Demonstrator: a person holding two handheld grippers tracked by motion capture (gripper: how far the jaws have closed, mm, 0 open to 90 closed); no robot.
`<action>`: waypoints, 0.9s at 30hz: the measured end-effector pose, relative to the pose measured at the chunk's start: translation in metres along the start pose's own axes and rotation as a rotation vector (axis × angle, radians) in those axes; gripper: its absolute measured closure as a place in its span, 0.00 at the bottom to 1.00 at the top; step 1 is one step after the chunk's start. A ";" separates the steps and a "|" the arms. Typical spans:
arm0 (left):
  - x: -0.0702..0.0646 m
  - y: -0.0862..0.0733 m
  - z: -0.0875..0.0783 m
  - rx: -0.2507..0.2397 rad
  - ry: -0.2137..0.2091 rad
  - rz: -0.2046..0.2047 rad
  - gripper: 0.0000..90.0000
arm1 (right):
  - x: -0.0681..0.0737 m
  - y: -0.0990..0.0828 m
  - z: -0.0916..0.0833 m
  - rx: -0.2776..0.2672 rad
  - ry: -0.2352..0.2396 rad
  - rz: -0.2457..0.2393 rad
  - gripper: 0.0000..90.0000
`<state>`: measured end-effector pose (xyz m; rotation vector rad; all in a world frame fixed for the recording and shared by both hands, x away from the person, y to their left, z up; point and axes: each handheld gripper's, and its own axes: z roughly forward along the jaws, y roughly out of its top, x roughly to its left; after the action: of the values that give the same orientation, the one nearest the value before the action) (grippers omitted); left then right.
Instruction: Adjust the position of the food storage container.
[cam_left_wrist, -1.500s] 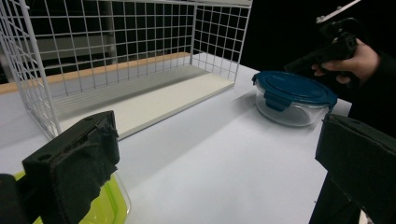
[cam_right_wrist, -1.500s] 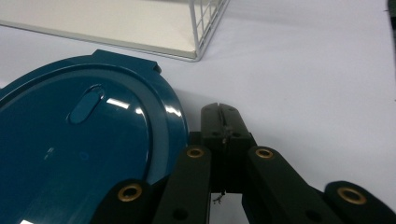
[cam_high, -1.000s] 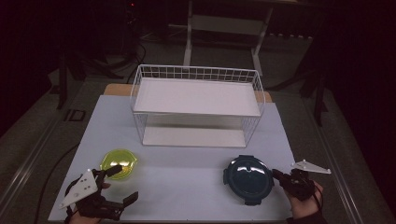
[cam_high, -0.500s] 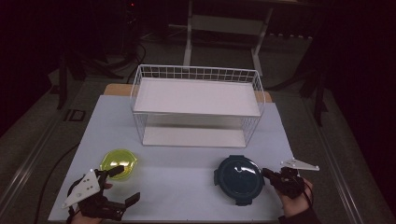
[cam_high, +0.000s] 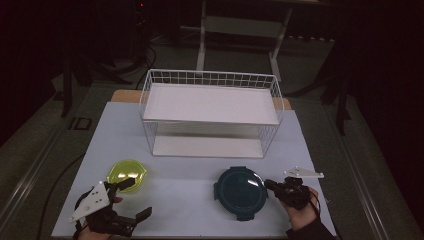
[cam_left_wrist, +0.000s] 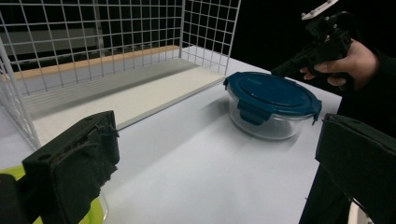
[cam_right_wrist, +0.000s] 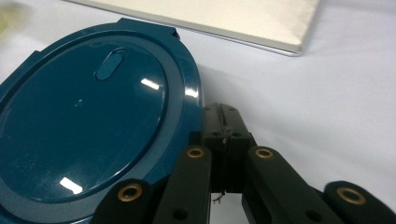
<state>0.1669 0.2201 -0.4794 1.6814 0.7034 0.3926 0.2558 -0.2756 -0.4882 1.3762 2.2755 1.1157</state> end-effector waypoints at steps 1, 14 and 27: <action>0.000 0.000 0.000 0.000 0.002 0.002 0.00 | 0.001 0.001 0.001 0.002 0.005 -0.003 1.00; -0.001 0.001 0.011 0.004 -0.041 -0.026 0.00 | 0.002 0.006 -0.007 -0.060 0.037 -0.005 0.98; -0.018 0.020 0.039 0.091 -0.140 -0.013 0.00 | 0.013 0.011 -0.031 -0.207 0.056 -0.063 0.45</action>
<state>0.1817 0.1774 -0.4672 1.7704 0.6358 0.2336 0.2388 -0.2767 -0.4573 1.2006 2.1530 1.3419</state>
